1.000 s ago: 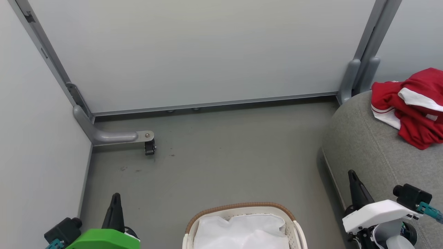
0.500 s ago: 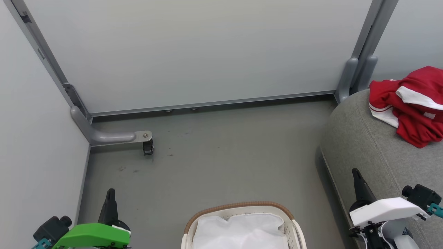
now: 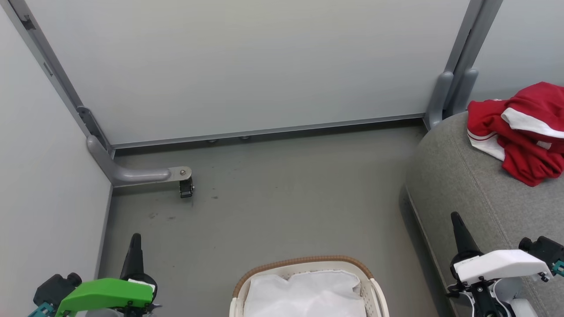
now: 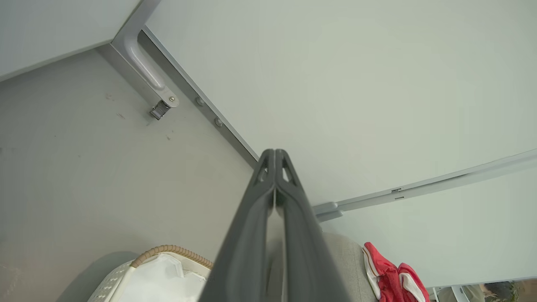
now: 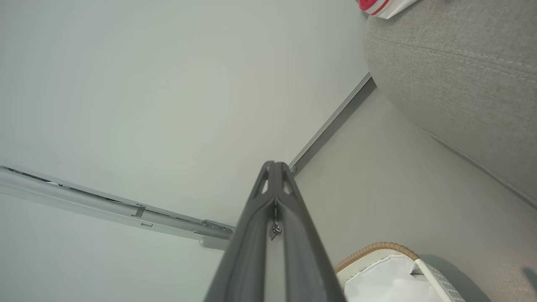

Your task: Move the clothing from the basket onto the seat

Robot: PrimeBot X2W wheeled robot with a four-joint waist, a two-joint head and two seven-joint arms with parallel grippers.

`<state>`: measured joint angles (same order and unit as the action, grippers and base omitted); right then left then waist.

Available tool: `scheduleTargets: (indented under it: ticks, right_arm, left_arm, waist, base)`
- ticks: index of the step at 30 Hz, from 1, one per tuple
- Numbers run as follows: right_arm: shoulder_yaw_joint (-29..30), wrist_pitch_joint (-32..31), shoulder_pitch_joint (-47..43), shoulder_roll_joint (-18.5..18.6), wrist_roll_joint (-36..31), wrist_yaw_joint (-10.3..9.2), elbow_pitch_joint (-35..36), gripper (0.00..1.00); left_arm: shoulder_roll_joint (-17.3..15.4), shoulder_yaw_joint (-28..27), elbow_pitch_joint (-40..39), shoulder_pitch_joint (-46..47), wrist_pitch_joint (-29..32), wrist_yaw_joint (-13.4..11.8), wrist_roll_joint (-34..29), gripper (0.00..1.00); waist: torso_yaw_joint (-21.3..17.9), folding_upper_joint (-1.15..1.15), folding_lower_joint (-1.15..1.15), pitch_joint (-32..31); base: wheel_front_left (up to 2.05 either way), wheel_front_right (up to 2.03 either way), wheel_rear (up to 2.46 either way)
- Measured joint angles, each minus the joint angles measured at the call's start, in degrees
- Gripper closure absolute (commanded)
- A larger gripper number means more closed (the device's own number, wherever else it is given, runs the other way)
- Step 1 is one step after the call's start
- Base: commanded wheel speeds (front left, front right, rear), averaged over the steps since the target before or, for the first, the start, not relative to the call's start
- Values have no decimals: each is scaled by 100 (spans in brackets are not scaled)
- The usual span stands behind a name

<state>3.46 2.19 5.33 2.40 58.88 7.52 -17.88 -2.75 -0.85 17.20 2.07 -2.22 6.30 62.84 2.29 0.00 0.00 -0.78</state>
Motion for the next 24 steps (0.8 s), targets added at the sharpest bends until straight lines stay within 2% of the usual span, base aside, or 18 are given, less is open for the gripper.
scheduleTargets:
  ticks: [24]
  right_arm:
    - [126,-358,12,13,1378,0,153,100]
  left_arm:
    - [0,-242,-121,154,367,36,1223,100]
  waist:
    - [-79,0,0,33]
  base:
    - [0,0,0]
